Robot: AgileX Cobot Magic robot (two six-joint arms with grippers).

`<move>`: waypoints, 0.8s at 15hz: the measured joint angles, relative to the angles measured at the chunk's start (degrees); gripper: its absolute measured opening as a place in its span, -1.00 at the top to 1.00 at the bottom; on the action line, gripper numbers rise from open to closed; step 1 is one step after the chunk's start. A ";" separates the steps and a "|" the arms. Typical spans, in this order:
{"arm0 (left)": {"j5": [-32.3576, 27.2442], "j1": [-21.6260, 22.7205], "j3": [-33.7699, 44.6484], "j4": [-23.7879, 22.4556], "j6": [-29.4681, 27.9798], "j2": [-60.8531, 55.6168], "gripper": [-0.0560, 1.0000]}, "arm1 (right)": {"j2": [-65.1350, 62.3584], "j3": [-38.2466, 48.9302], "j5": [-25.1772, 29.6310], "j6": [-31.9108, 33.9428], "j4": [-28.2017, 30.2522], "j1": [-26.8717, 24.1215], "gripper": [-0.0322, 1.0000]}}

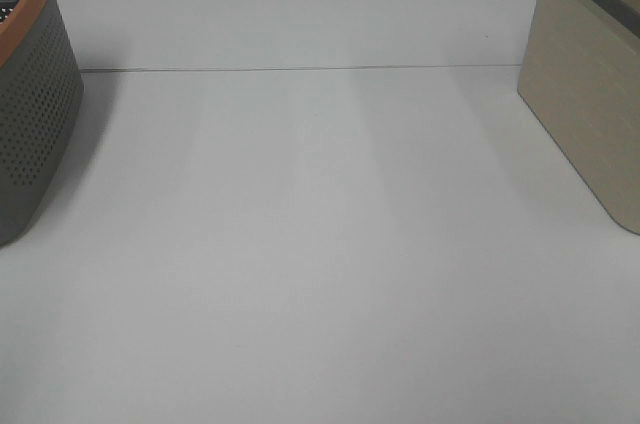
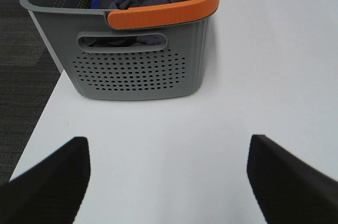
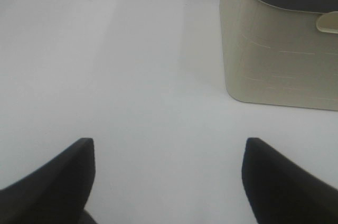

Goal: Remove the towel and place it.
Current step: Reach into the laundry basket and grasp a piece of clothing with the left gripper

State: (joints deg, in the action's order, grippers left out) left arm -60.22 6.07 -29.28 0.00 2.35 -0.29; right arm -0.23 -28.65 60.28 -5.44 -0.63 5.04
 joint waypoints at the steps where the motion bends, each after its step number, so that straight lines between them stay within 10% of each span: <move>1: 0.00 0.00 0.00 0.00 0.00 0.00 -0.55 | 0.00 0.00 0.00 0.00 0.00 0.00 -0.53; 12: 0.00 0.00 0.00 0.00 0.00 0.00 -0.55 | 0.00 0.00 0.00 0.00 0.00 0.00 -0.53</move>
State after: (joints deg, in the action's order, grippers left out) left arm -60.22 6.07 -29.28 0.00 2.35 -0.29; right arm -0.23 -28.65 60.28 -5.44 -0.63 5.04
